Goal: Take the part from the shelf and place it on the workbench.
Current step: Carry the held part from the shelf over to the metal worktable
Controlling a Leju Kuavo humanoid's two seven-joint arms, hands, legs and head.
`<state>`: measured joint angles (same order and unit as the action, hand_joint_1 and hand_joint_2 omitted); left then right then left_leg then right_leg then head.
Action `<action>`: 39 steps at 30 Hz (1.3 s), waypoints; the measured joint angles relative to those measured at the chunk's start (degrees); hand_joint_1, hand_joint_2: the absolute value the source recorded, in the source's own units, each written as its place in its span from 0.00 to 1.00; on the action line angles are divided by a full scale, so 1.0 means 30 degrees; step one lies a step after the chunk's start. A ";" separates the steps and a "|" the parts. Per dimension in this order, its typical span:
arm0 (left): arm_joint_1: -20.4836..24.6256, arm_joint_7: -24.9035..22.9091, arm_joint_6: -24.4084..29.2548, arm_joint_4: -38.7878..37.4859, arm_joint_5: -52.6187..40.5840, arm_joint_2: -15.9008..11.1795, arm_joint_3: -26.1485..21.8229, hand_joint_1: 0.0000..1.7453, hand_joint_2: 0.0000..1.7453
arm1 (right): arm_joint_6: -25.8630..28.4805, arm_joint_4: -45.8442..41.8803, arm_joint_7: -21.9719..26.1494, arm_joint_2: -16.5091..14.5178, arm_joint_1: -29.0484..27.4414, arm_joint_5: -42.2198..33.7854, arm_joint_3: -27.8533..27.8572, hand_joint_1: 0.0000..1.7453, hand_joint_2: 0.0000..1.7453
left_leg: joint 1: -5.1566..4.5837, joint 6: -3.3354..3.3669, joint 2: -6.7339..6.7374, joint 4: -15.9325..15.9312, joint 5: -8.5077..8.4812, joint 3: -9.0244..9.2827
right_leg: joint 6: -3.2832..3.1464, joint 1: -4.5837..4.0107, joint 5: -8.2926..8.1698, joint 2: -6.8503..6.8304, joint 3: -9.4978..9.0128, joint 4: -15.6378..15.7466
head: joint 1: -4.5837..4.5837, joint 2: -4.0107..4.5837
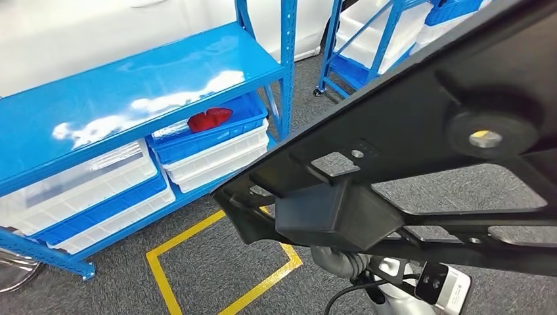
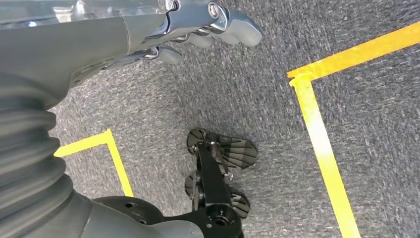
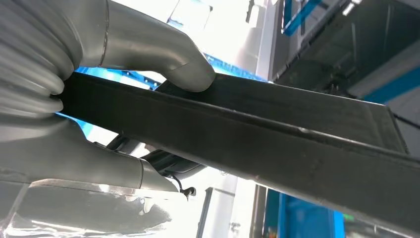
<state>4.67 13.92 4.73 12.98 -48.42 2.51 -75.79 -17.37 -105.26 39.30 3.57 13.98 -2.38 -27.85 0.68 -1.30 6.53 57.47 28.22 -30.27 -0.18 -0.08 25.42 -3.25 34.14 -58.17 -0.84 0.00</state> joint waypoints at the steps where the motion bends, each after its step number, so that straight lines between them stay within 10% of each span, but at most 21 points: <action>1: 0.0012 0.0024 0.0027 0.0000 -0.0007 -0.0011 -0.0007 0.00 1.00 | 0.0026 -0.0004 0.0000 -0.0013 -0.0042 0.0035 0.0056 1.00 1.00 | 0.0026 -0.0091 -0.0126 0.0129 0.0164 -0.0009 | -0.0126 0.0039 -0.0066 0.0224 -0.0020 0.0090 | 0.0024 0.0002; 7: -0.0193 0.0250 -0.0427 -0.0004 -0.0348 -0.0082 -0.0002 0.00 1.00 | 0.0654 -0.0314 0.0000 -0.0058 -0.1051 0.0775 0.0339 1.00 1.00 | 0.0151 -0.0230 -0.2016 0.5528 0.2527 -0.2461 | -0.0502 0.0001 -0.0215 0.1685 -0.0065 0.0212 | 0.0220 0.0002; 11: -0.0215 0.0463 -0.0807 -0.0002 -0.0505 -0.0120 0.0013 0.00 1.00 | 0.1053 -0.1159 0.0000 0.0108 -0.1968 0.1119 0.0408 1.00 1.00 | 0.0204 -0.0029 -0.2936 0.1484 0.0133 -0.0855 | -0.0348 0.0006 -0.0132 0.2767 -0.0018 -0.0058 | 0.0211 0.0000; 13: -0.0224 0.0552 -0.0946 -0.0004 -0.0596 -0.0124 0.0022 0.00 1.00 | 0.1324 -0.1479 0.0000 0.0239 -0.2255 0.1264 0.0411 1.00 1.00 | 0.0195 0.0063 -0.3485 0.0427 -0.0070 -0.0450 | -0.0127 0.0066 -0.0155 0.3194 0.0163 -0.0175 | 0.0210 0.0000; 15: -0.0191 0.0561 -0.1011 -0.0004 -0.0667 -0.0113 0.0042 0.00 1.00 | 0.1519 -0.1674 0.0000 0.0406 -0.2453 0.1373 0.0411 1.00 1.00 | 0.0160 0.0234 -0.3215 0.0321 -0.0121 -0.0420 | 0.0139 0.0123 -0.0258 0.3538 0.0301 -0.0152 | 0.0213 0.0002; 17: -0.0128 0.0473 -0.1047 -0.0004 -0.0691 -0.0089 0.0064 0.00 1.00 | 0.1612 -0.1789 0.0002 0.0587 -0.2511 0.1432 0.0410 1.00 1.00 | 0.0197 0.0500 -0.2777 0.0146 -0.0261 -0.0342 | 0.0330 0.0090 0.0015 0.2926 0.0532 -0.0578 | 0.0164 0.0002; 19: -0.0139 0.0326 -0.1053 -0.0004 -0.0698 -0.0071 0.0071 0.00 1.00 | 0.1610 -0.1818 0.0002 0.0723 -0.2485 0.1433 0.0400 1.00 1.00 | 0.0182 0.0668 -0.2287 0.0042 -0.0324 -0.0314 | 0.0468 0.0094 0.1078 0.1801 0.1417 -0.2467 | 0.0098 0.0000; 22: -0.0208 0.0191 -0.0963 -0.0002 -0.0700 -0.0015 0.0071 0.00 1.00 | 0.1412 -0.1768 -0.0002 0.0885 -0.2561 0.1359 0.0380 1.00 1.00 | 0.0114 0.0703 -0.1528 0.0048 -0.0298 -0.0341 | 0.0646 0.0240 0.2204 0.1282 0.2826 -0.5480 | 0.0073 0.0002; 28: -0.0099 0.0177 -0.0960 -0.0007 -0.0676 0.0199 0.0071 0.00 1.00 | 0.0978 -0.1481 -0.0062 0.1046 -0.2403 0.0968 0.0362 1.00 1.00 | 0.0007 0.0355 -0.0405 0.0003 -0.0168 -0.0139 | 0.0277 0.0051 0.0085 -0.0322 -0.0153 -0.0063 | 0.0080 0.0004; 32: -0.0069 0.0180 -0.1077 -0.0007 -0.0654 0.0365 0.0064 0.00 1.00 | 0.0615 -0.0967 -0.0244 0.1151 -0.2098 0.0677 0.0351 1.00 1.00 | 0.0046 -0.0091 -0.0297 0.0236 0.0162 -0.0107 | -0.0188 0.0027 -0.0071 0.0370 -0.0111 0.0245 | 0.0115 0.0002; 37: -0.0216 0.0064 -0.1096 -0.0007 -0.0645 0.0603 0.0064 0.00 1.00 | 0.0288 -0.0020 -0.0462 0.1251 -0.1885 0.0412 0.0269 1.00 1.00 | 0.0112 -0.0185 -0.2010 0.5454 0.2487 -0.2595 | -0.0506 0.0008 -0.0203 0.1512 -0.0119 0.0337 | 0.0211 0.0000; 39: -0.0268 0.0038 -0.1129 -0.0007 -0.0645 0.0669 0.0064 0.00 1.00 | 0.0182 0.0279 -0.0559 0.1288 -0.1809 0.0361 0.0227 1.00 1.00 | 0.0113 -0.0109 -0.2106 0.4842 0.1618 -0.2444 | -0.0505 -0.0035 -0.0195 0.2082 -0.0155 0.0283 | 0.0209 0.0000</action>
<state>3.87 14.03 1.34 12.96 -50.36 4.51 -75.60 -16.82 -104.43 37.62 7.44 8.55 -1.30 -27.17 1.02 -1.62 0.22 71.99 33.07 -37.60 -1.70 -0.18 24.84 2.99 33.68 -57.32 -0.21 0.00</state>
